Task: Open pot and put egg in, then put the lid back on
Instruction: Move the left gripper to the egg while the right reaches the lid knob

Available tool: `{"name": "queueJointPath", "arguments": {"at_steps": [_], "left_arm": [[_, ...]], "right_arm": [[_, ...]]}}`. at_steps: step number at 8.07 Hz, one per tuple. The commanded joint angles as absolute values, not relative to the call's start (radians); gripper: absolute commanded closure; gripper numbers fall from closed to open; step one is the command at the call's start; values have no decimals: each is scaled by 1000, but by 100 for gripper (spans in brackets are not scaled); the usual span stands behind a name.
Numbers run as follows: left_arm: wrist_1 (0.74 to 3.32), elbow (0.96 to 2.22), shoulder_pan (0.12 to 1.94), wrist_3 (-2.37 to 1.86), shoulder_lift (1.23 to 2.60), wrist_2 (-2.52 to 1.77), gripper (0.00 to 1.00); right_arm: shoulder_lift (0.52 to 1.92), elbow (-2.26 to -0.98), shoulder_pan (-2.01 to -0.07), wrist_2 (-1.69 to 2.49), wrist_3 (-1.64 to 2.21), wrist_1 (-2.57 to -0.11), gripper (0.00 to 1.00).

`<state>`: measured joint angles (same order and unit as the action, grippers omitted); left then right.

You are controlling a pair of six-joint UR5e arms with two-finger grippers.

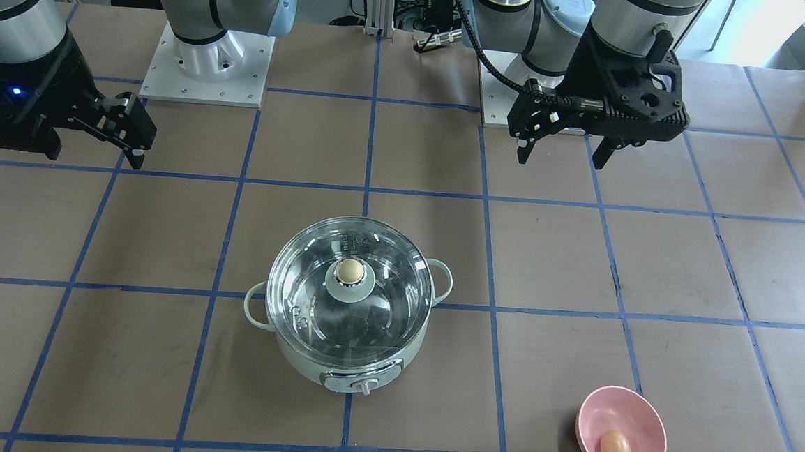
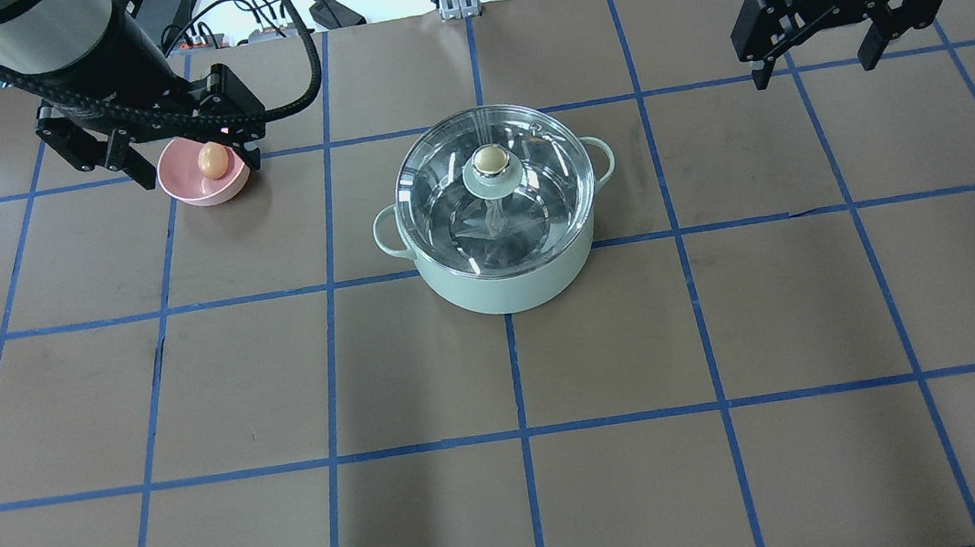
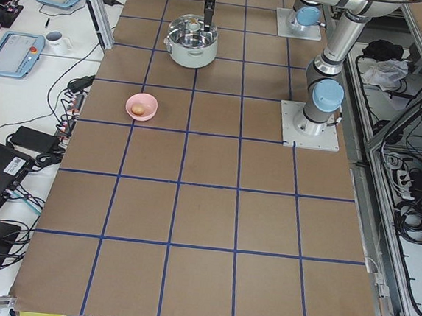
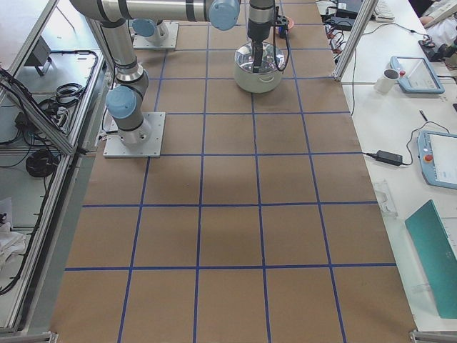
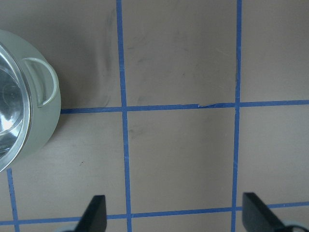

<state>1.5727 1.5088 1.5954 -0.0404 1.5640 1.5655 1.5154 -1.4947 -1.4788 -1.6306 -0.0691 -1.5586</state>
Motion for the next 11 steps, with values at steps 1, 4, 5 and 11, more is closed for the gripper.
{"name": "queueJointPath", "arguments": {"at_steps": [1,4,5,11], "left_arm": [[1565,1509,1595,-43,1565,1566,0],[1409,1499,1536,-61,1589,1594,0],[1402,1503,1490,-60,1603,1594,0],[886,1513,1368,-23,2036,1589,0]], "right_arm": [[1514,-1496,-1479,-1631,-69,-1559,0],[1513,-1496,-1480,-1628,-68,-1569,0],[1499,-1496,-1502,-1558,-46,-1618,0],[1303,-1428,-1807,-1537,252,-1814,0]]}}
